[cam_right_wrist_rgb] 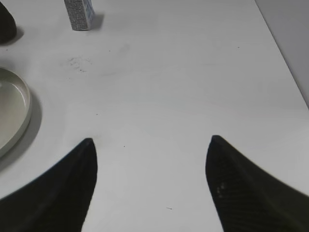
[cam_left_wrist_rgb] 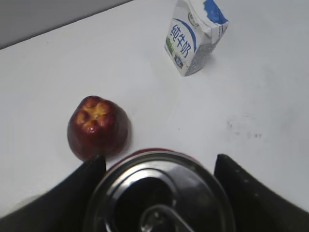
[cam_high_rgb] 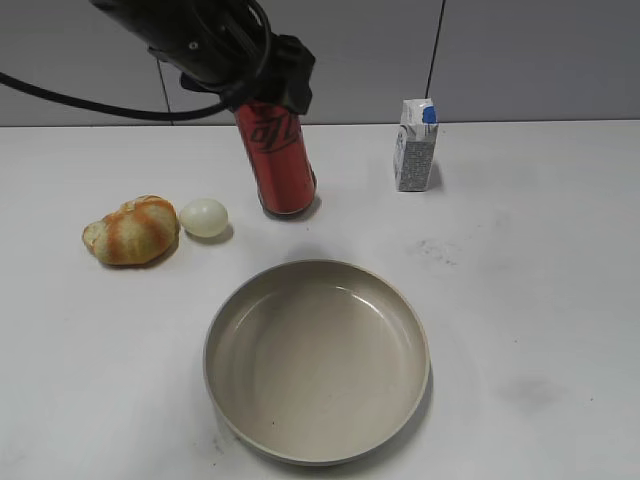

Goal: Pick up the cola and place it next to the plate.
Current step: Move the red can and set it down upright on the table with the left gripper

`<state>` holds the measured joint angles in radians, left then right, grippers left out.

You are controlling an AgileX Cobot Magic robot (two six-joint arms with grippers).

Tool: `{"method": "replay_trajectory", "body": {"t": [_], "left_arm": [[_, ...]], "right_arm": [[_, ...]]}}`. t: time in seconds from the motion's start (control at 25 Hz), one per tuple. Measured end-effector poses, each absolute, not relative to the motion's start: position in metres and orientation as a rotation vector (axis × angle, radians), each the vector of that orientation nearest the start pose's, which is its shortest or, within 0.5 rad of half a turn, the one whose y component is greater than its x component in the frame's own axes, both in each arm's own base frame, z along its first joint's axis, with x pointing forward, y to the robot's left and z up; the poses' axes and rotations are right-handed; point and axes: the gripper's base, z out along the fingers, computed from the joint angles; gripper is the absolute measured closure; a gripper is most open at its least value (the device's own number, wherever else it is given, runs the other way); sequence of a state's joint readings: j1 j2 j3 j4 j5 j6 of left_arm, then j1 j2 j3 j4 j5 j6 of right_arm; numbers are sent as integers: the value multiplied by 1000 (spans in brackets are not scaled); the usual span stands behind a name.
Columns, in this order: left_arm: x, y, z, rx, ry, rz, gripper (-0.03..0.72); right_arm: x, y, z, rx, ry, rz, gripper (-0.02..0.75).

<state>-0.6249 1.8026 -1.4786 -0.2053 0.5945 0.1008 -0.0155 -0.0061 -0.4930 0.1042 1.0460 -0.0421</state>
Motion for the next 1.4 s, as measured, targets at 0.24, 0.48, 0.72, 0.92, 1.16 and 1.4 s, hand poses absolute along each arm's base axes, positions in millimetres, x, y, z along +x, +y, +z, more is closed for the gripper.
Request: {"method": "replay_trajectory", "body": {"t": [0.24, 0.48, 0.72, 0.92, 1.16, 1.4], "left_arm": [[335, -276, 258, 758, 2271, -450, 178], [340, -286, 233, 790, 2273, -421, 178], [342, -287, 220, 818, 2307, -394, 178], [342, -287, 210, 837, 2344, -381, 178], [342, -288, 203, 846, 2360, -374, 178], [342, -288, 203, 845, 2369, -376, 139]], "right_arm": [[-5, 8, 277, -31, 2027, 88, 204], [-5, 8, 277, -31, 2027, 88, 204], [-5, 8, 277, -31, 2027, 88, 204], [-5, 8, 277, -31, 2027, 88, 204], [-5, 8, 277, -31, 2027, 88, 204], [-5, 8, 277, -31, 2027, 88, 204]]}}
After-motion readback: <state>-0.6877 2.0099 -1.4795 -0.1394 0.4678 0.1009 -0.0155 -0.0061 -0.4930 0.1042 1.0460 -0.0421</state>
